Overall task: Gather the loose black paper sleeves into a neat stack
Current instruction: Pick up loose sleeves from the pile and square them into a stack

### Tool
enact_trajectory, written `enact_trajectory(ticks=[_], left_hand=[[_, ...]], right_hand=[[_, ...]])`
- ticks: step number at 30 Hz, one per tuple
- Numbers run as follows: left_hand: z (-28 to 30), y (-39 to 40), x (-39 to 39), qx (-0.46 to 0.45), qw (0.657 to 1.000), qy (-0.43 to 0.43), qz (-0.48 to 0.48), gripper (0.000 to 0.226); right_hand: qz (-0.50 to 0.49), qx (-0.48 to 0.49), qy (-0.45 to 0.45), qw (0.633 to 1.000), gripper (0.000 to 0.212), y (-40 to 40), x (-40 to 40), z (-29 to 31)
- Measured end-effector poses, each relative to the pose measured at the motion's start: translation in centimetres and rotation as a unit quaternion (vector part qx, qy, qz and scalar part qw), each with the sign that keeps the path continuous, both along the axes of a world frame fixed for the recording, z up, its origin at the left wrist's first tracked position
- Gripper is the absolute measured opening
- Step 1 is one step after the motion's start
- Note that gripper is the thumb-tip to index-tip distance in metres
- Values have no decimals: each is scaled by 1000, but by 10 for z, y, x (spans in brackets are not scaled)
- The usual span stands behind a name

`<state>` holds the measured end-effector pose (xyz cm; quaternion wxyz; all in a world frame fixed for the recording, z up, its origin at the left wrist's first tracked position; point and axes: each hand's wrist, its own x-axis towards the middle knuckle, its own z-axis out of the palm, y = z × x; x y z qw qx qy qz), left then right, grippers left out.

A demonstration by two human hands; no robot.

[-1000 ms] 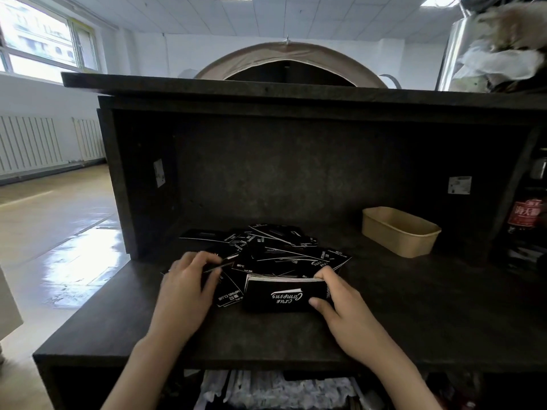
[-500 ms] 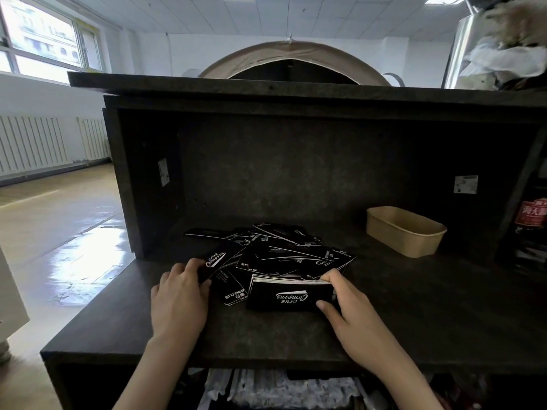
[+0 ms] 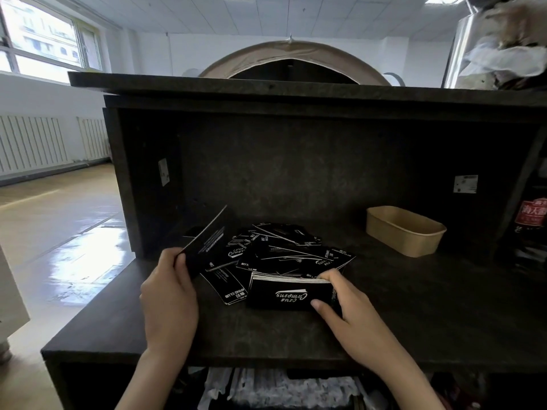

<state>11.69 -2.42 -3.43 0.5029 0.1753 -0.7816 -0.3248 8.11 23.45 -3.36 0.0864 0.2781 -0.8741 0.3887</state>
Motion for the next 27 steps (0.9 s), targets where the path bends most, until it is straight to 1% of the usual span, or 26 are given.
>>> enact_trajectory(ticks=[3, 5, 6, 8, 10, 12, 15, 16, 18, 20, 21, 24, 26, 27], left_hand=[[10, 8, 10, -15, 994, 83, -74, 13], [11, 9, 12, -49, 982, 102, -153, 15], [11, 9, 12, -72, 975, 93, -188, 15], [9, 8, 11, -131, 959, 48, -245, 16], [6, 9, 8, -197, 939, -8, -281, 15], [3, 11, 4, -233, 923, -53, -300, 15], [0, 15, -2, -230, 917, -103, -309, 9], [-1, 16, -3, -214, 916, -122, -316, 13], [-3, 21, -5, -191, 913, -145, -330, 33], [-5, 30, -5, -201, 904, -150, -346, 55], [-6, 35, -5, -217, 898, -151, -352, 59], [-6, 43, -6, -268, 890, -149, -337, 49], [-6, 42, -9, -267, 889, -141, -343, 43], [-7, 41, -10, -266, 888, -137, -348, 42]], right_hand=[[10, -17, -27, 999, 19, -1, 1, 4], [12, -17, -45, 999, 25, -2, 1, 6], [11, -13, -56, 998, 31, -1, 1, 7], [15, -7, -80, 997, 47, -1, 1, 8], [18, 6, -95, 995, 65, 0, 1, 9], [14, 21, -96, 995, 75, 1, 0, 8], [14, 27, -86, 996, 78, 0, -1, 7], [13, 28, -82, 996, 77, -1, -2, 7], [11, 28, -79, 996, 74, -2, -2, 5], [9, 32, -79, 996, 71, -1, -3, 4], [10, 30, -78, 996, 69, -1, -4, 3], [16, -2, -69, 998, 69, -1, -2, 3], [28, -25, -51, 998, 72, 0, 0, 4], [33, -18, -38, 999, 67, 0, 0, 4]])
